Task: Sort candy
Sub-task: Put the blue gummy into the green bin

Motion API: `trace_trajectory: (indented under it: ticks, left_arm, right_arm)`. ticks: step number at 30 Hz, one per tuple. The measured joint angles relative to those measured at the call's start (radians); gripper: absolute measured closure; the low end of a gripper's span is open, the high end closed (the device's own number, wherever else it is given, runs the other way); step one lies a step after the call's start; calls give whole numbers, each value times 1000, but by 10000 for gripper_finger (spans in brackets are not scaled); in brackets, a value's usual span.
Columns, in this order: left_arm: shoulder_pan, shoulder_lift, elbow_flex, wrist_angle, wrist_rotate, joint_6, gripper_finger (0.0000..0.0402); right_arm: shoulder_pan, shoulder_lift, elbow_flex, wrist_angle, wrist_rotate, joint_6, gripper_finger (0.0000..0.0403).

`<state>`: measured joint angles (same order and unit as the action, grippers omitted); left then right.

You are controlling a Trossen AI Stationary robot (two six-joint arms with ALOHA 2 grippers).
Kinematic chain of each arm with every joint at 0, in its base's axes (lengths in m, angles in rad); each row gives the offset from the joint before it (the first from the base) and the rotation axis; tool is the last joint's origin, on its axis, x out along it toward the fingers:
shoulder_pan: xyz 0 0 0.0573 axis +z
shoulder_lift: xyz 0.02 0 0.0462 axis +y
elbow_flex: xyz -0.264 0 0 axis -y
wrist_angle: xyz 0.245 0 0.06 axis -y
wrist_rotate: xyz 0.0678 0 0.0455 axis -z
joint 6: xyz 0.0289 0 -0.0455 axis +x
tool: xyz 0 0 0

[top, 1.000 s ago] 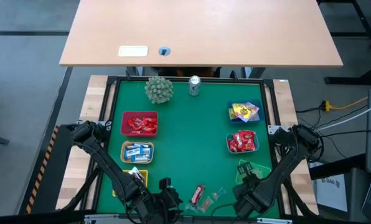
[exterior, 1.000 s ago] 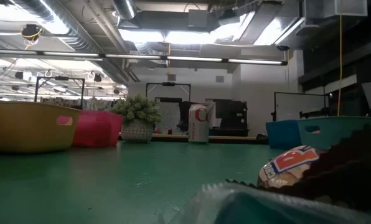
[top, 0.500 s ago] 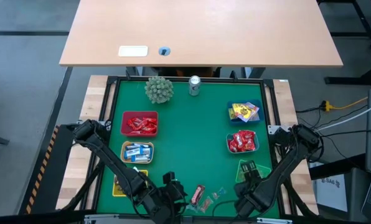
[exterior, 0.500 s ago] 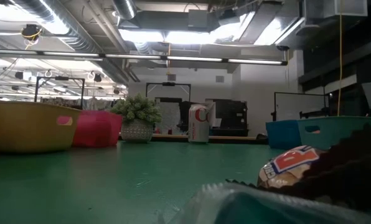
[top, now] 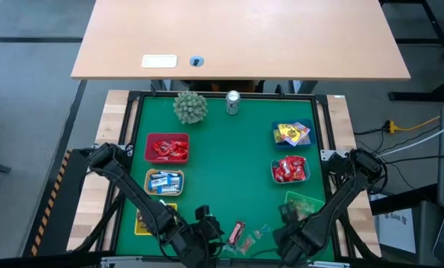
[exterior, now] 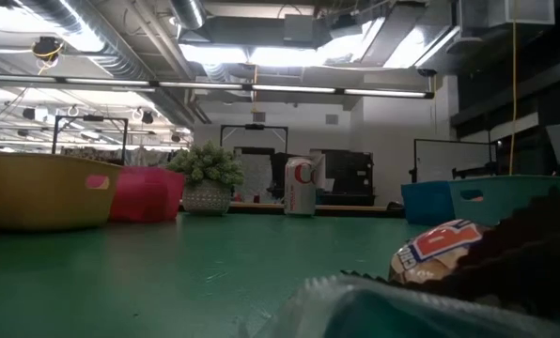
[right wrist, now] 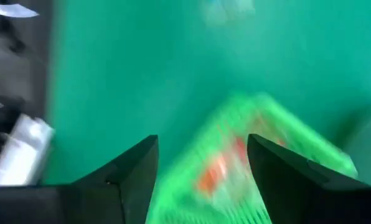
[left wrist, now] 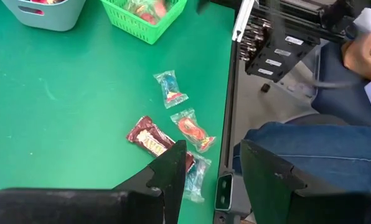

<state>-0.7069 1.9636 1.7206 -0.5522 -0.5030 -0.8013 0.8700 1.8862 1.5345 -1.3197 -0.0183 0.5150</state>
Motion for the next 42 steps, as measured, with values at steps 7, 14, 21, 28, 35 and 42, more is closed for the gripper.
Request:
trace_trajectory:
  ticks: [7, 14, 21, 28, 35, 42]
  left_arm:
    - [7, 0, 0, 0, -1, 0, 264]
    - [7, 0, 0, 0, -1, 52, 264]
    - [9, 0, 0, 0, -5, 92, 264]
    - [11, 0, 0, 2, -42, 123, 264]
    - [21, -57, -2, -7, -181, 232, 264]
    - [26, -178, -3, -84, -269, 450, 264]
  right_arm:
    - [0, 0, 0, 307, 127, -123, 157]
    - [-35, 41, 0, 360, 201, -159, 157]
    - [-79, 138, 0, 359, 142, -256, 157]
    - [-135, 188, 0, 353, 110, -307, 159]
    - [-173, 190, 0, 354, 0, -312, 211]
    - [-171, 193, -37, 385, -46, -323, 251]
